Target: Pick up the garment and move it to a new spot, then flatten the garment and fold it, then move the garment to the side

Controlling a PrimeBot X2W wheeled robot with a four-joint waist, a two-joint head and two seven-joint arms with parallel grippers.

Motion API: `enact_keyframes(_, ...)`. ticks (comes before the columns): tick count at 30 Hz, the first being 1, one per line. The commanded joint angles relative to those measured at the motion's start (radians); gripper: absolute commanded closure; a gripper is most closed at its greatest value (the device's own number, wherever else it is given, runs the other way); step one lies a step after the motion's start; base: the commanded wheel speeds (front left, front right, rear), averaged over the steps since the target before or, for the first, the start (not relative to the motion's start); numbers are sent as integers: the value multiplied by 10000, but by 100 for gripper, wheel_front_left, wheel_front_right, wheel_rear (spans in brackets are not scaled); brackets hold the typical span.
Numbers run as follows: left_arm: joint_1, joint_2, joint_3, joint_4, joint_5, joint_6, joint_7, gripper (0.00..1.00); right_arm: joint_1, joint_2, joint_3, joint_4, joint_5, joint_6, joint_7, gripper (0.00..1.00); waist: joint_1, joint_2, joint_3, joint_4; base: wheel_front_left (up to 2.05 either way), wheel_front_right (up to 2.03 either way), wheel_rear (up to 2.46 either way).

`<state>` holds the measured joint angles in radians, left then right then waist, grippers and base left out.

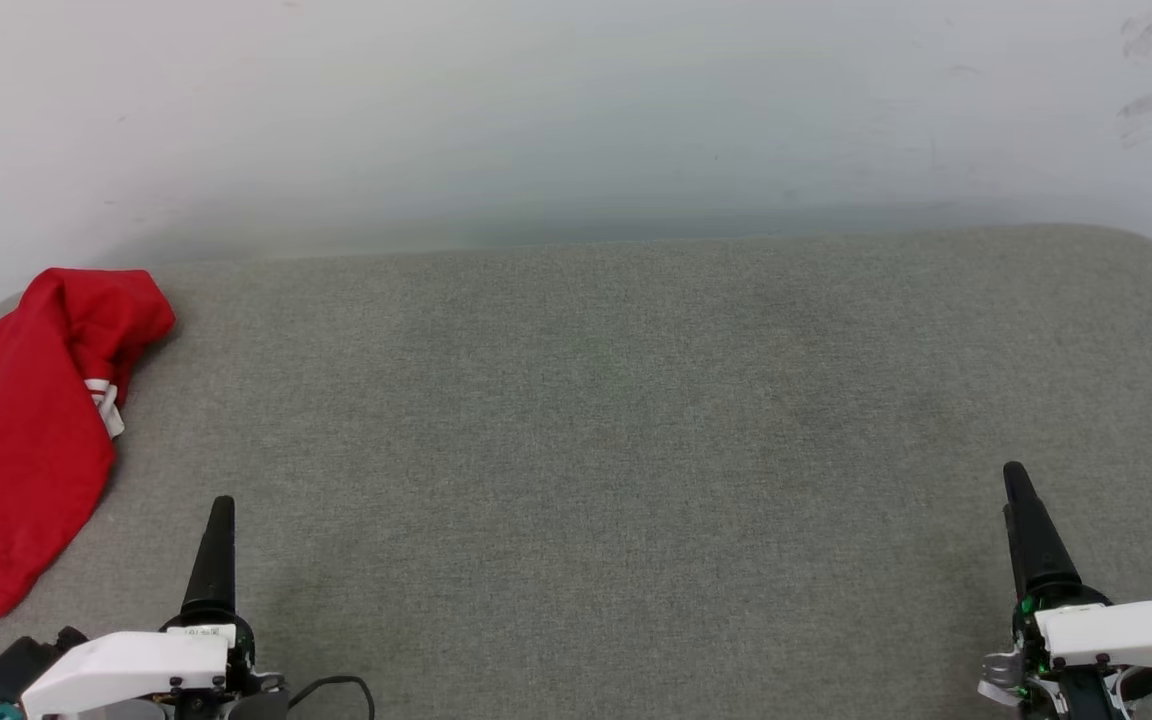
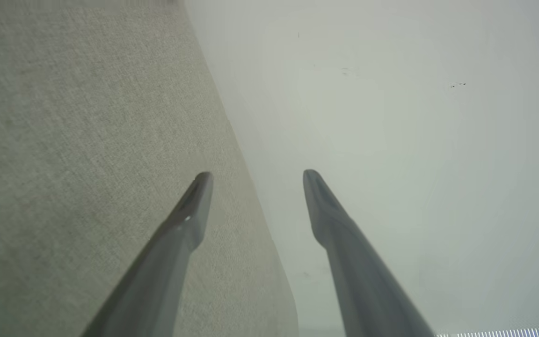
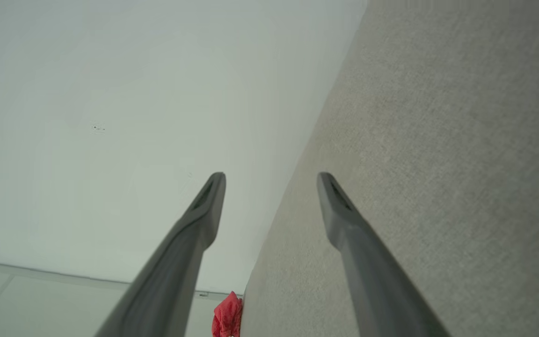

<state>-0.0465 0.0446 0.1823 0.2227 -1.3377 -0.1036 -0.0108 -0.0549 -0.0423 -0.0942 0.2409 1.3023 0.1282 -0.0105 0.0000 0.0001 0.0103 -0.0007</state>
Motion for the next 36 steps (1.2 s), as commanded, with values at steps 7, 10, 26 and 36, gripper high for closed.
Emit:
enact_keyframes(7,37,34,-127,-1323,1993,839,-333,0,-288,-51,-122,-773,-2472,16,-335,0,0,-1,73,-7,0,0,0)
enact_keyframes(10,104,35,-408,-1786,2827,1194,-439,0,-306,-53,-70,-1009,-3361,17,-444,0,0,-1,97,-11,0,0,0)
enact_keyframes(26,277,70,-1963,-3398,6538,2135,-943,0,-227,-66,779,-2368,-7403,20,-938,0,0,-1,160,-46,0,0,0)
enact_keyframes(36,328,703,-3196,-3579,8236,2899,-1226,0,-64,-73,1036,-2547,-9298,22,-1233,0,0,-1,140,-58,0,0,0)
